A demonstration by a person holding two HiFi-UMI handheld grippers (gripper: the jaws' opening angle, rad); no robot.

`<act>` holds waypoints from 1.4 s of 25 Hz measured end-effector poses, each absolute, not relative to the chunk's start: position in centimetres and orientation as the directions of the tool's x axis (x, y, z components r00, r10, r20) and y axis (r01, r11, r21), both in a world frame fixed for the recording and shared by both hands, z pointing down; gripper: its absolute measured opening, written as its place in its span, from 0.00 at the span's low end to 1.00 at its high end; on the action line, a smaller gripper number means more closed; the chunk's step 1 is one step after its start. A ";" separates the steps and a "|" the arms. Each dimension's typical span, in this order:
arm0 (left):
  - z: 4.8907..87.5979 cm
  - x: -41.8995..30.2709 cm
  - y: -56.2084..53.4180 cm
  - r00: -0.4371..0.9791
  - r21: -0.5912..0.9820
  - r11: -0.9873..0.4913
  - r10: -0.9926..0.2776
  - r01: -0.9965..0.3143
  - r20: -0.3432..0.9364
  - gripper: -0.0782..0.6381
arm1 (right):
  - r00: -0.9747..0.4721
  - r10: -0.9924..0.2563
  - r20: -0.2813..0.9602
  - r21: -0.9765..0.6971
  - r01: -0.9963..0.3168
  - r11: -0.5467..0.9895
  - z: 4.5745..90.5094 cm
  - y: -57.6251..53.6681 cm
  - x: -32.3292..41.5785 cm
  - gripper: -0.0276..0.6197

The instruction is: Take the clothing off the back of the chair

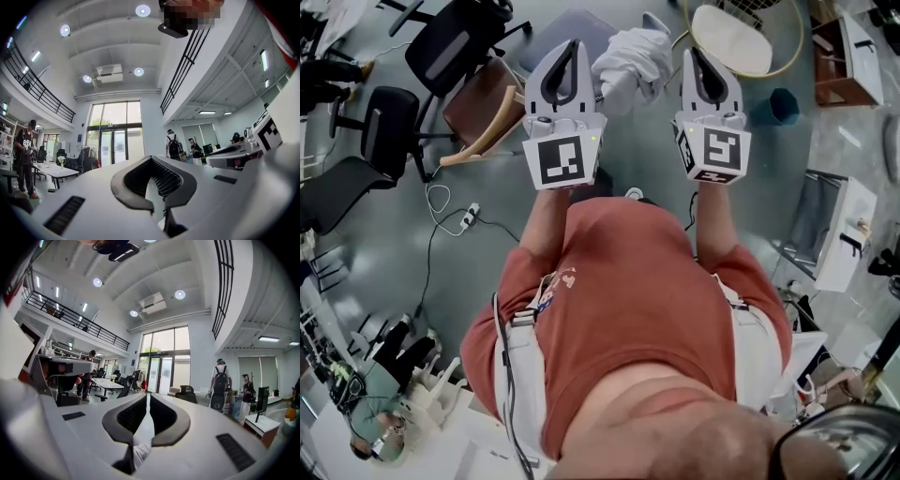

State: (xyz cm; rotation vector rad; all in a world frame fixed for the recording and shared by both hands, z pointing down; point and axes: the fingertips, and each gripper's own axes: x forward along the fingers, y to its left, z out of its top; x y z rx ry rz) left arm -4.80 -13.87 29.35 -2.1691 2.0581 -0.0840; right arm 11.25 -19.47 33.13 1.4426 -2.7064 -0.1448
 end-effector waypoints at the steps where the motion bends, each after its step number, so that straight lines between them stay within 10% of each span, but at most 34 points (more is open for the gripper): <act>1: 29.2 -5.3 -14.5 0.065 -0.146 -0.055 -0.996 -0.988 -0.063 0.13 | -0.553 -0.833 0.019 0.119 -0.826 0.551 33.0 -20.0 10.7 0.09; 35: 31.8 -14.3 -26.3 0.309 -0.096 -0.303 -0.949 -0.948 -0.061 0.13 | -0.416 -0.908 0.043 0.155 -0.896 0.417 34.9 -28.9 0.6 0.09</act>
